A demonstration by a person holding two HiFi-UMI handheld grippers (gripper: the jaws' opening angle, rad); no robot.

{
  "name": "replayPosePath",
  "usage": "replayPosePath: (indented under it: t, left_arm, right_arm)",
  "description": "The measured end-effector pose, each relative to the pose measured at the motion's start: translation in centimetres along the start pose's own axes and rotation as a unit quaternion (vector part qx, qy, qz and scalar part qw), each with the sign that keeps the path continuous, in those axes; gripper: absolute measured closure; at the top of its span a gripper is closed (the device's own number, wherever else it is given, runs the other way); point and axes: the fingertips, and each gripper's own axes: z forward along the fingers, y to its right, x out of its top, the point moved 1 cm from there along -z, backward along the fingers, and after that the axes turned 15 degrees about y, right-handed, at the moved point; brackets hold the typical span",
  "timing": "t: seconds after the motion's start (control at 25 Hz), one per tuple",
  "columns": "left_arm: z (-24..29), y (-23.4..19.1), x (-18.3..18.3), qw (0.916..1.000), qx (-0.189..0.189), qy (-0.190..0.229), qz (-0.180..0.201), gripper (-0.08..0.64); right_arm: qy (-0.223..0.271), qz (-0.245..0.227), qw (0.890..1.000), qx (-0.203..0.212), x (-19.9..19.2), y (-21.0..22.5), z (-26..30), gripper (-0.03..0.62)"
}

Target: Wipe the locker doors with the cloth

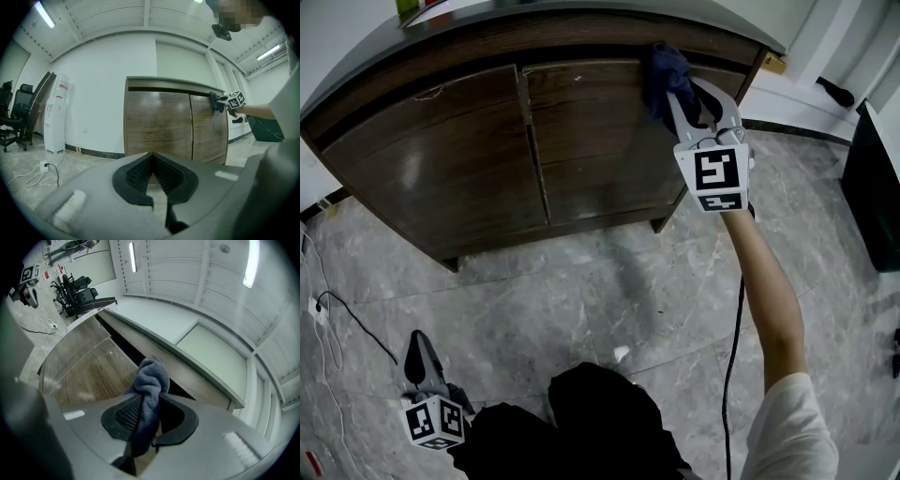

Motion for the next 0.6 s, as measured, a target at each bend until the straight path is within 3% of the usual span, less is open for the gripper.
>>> replayPosePath:
  t: [0.32,0.6]
  left_arm:
    - [0.3,0.5,-0.2,0.9999,-0.006,-0.006,0.006,0.56]
    - [0.3,0.7,-0.2,0.9999,-0.005,-0.008,0.009,0.56]
  right_arm:
    - [-0.03,0.017,0.997,-0.063,-4.6,4.9,-3.0,0.511]
    - [-0.052,0.096,0.984,-0.139,-8.7,7.3,-5.8,0.514]
